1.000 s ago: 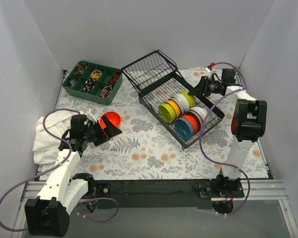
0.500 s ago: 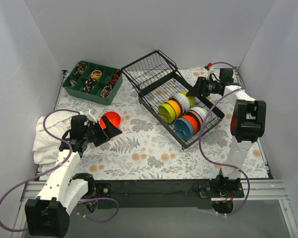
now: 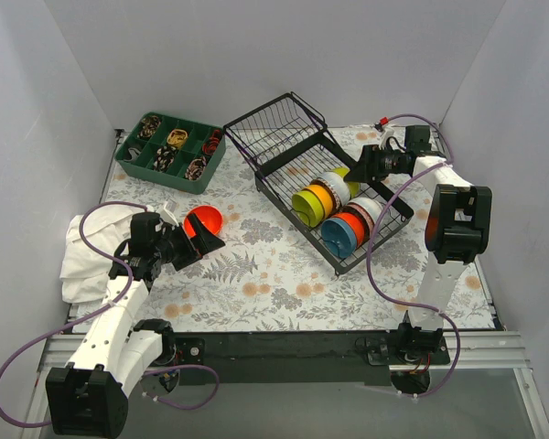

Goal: Unload the bowls from the dish rack

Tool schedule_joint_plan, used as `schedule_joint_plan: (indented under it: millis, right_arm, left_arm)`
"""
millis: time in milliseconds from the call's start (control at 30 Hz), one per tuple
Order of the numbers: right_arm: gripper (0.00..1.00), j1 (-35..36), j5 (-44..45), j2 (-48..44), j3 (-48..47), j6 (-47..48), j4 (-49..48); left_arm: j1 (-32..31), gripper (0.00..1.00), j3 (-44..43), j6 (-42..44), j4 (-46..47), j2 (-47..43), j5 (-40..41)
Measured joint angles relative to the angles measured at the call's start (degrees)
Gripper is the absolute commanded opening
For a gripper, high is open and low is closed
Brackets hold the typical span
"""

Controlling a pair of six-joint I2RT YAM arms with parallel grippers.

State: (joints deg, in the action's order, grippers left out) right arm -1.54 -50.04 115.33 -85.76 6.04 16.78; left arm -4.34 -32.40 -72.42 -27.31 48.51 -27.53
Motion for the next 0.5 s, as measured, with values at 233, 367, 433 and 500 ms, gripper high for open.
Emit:
schedule_joint_plan:
  millis: [233,367,433,500]
  right_arm:
    - [0.82,-0.11,-1.07,-0.02,0.00,2.16,1.33]
    - [0.82,-0.09,-0.66,0.00,-0.35,2.84,1.97]
    - [0.82,-0.04,0.24,0.00,-0.55,2.89,2.34]
    - [0.82,-0.04,1.66,0.00,-0.96,2.91,2.64]
  left_arm:
    - [0.00,0.98,0.02,-0.02,0.37,0.00,0.00]
    - [0.00,0.98,0.02,0.00,0.37,0.00,0.00]
    - [0.00,0.98,0.04,-0.02,0.37,0.00,0.00]
    - [0.00,0.98,0.04,0.00,0.39,0.02,0.00]
